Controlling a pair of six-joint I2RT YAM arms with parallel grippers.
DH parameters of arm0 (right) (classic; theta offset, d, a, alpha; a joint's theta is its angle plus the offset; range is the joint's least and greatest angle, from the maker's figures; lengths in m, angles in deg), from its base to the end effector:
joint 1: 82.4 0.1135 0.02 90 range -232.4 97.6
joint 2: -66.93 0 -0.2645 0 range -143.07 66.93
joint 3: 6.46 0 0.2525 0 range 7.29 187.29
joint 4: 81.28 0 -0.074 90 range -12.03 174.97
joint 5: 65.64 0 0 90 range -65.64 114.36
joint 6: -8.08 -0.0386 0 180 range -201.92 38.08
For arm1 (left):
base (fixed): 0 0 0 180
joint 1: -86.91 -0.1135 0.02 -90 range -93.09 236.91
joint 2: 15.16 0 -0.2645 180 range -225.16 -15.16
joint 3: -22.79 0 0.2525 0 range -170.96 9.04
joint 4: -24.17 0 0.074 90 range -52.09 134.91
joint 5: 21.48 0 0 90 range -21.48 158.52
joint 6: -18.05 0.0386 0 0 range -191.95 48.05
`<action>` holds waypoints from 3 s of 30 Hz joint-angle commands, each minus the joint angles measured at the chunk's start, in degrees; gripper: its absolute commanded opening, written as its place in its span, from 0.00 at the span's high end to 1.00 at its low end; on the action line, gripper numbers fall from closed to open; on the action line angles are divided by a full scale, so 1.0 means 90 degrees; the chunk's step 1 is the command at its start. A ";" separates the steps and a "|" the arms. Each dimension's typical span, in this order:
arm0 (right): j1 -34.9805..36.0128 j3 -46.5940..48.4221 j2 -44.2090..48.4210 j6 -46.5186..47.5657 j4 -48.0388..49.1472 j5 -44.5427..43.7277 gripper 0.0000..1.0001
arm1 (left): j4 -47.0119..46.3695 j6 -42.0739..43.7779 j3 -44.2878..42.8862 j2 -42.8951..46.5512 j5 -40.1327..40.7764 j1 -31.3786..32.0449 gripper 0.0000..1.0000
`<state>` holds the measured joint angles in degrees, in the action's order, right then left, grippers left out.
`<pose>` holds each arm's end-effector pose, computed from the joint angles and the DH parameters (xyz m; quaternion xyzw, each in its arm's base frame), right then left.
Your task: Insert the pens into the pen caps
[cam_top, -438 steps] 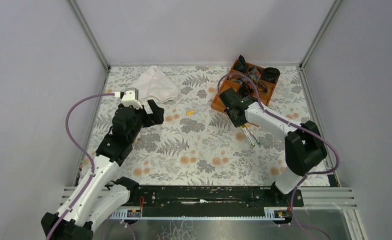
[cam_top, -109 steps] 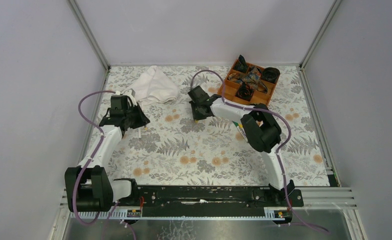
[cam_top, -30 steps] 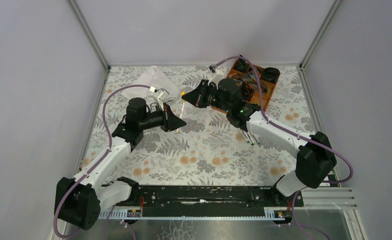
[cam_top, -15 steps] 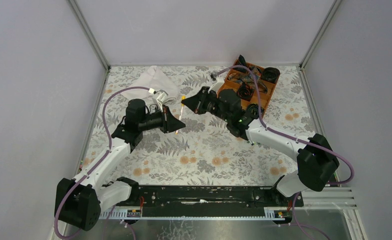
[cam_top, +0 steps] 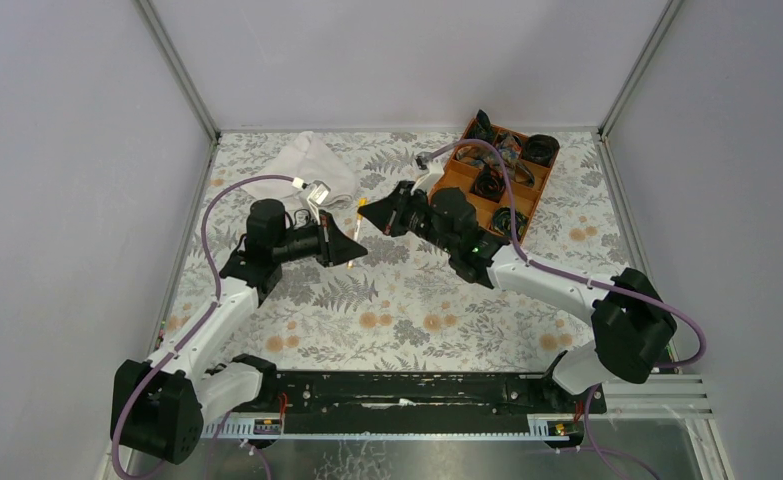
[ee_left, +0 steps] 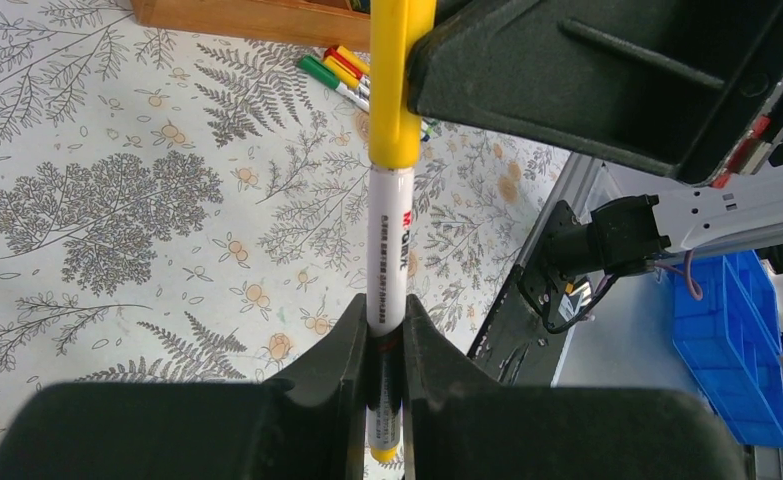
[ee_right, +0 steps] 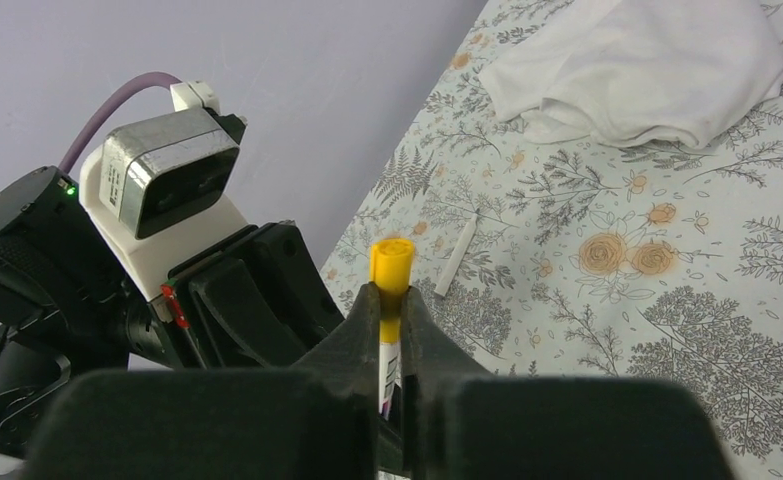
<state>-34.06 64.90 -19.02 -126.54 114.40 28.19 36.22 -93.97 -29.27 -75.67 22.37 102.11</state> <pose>0.2362 0.2693 0.3159 -0.0466 0.6988 0.5334 0.4743 0.2184 -0.0882 0.2713 0.1780 0.7679 -0.4725 0.3942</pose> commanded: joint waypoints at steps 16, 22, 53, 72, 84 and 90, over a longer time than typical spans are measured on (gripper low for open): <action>-0.1013 0.1359 -0.0077 0.0209 -0.0648 0.2225 0.20 | -0.0877 -0.0024 -0.0049 0.0209 0.0206 -0.0127 1.00; -0.1018 0.1698 -0.0669 -0.0110 -0.0224 0.2649 0.27 | -0.0870 -0.0004 -0.0051 0.0220 0.0185 -0.0126 1.00; -0.0431 -0.0126 -0.0770 0.0295 -0.0057 0.4095 1.00 | -0.1406 -0.0339 0.0033 0.0089 -0.0191 -0.0621 1.00; 0.0097 -0.0971 -0.0801 0.0573 -0.0842 0.4135 1.00 | -0.1660 -0.0401 0.0095 0.0015 -0.0573 -0.0773 1.00; 0.0226 -0.0763 -0.0873 0.0060 -0.1295 0.4290 1.00 | -0.1233 -0.0045 -0.0083 0.0047 -0.0469 -0.0766 1.00; 0.0426 -0.0890 -0.0659 0.0453 -0.1335 0.4619 1.00 | -0.1716 -0.0422 -0.0069 0.0007 -0.0930 -0.0777 1.00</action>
<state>-38.78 61.55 -24.24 -128.25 120.65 50.05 39.04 -93.49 -24.92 -76.29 9.96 98.05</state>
